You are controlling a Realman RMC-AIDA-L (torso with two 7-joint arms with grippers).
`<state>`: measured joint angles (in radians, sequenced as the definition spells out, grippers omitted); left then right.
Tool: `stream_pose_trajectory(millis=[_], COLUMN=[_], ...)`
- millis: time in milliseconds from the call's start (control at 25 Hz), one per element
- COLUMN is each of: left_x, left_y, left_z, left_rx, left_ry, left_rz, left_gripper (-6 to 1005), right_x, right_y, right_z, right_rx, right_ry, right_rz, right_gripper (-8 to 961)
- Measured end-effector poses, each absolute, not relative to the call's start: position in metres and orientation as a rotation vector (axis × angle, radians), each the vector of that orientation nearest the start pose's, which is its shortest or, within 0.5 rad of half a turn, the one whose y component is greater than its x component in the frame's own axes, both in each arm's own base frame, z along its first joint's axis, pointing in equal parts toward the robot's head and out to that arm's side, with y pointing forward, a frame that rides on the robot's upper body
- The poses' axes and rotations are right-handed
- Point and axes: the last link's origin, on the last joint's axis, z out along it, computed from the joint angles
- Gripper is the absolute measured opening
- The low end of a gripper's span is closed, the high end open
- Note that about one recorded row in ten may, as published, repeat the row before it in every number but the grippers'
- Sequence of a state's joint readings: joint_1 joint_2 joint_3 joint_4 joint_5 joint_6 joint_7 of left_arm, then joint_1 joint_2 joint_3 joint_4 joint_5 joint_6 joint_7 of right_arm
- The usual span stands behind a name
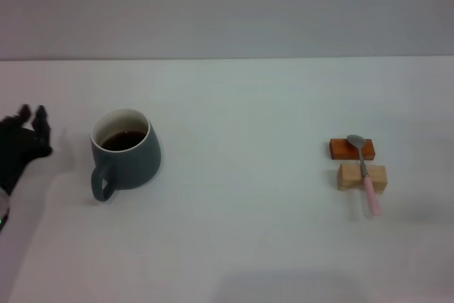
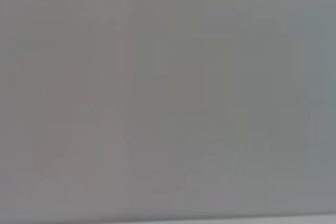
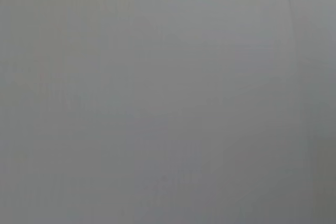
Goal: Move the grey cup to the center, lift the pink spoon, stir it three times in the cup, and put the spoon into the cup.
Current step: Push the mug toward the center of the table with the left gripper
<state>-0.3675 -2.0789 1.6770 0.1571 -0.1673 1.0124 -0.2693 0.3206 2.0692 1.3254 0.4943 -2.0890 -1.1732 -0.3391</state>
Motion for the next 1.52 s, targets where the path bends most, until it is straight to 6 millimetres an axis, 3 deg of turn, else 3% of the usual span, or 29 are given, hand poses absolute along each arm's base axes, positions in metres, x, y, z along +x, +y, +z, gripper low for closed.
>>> stream_pose_trajectory(millis=[160,520,600,1080,1520], left_x=[-0.362,-0.357,-0.348,-0.331,-0.295], left_y=[0.317,0.315,0.314,0.308,0.286], left_z=[-0.017,-0.026,-0.037,-0.059,-0.089], left_rx=[-1.665,-1.722,-1.797,-1.934,-2.075], left_ry=[-0.683,-0.687,-0.663,-0.618,-0.578], left_rz=[-0.571,-0.586,-0.585,-0.595,-0.724], left_gripper=[242,42,-2,-2,-2], right_x=[0.348,0.347,0.346,0.347,0.341], right_y=[0.333,0.333,0.333,0.331,0.334], right_z=[0.081,0.081,0.082,0.083,0.083], right_rx=[-0.945,-0.941,-0.939,-0.936,-0.939], right_ry=[0.481,0.479,0.48,0.483,0.479], right_rz=[0.537,0.543,0.548,0.551,0.57], right_gripper=[456,461,462,469,475])
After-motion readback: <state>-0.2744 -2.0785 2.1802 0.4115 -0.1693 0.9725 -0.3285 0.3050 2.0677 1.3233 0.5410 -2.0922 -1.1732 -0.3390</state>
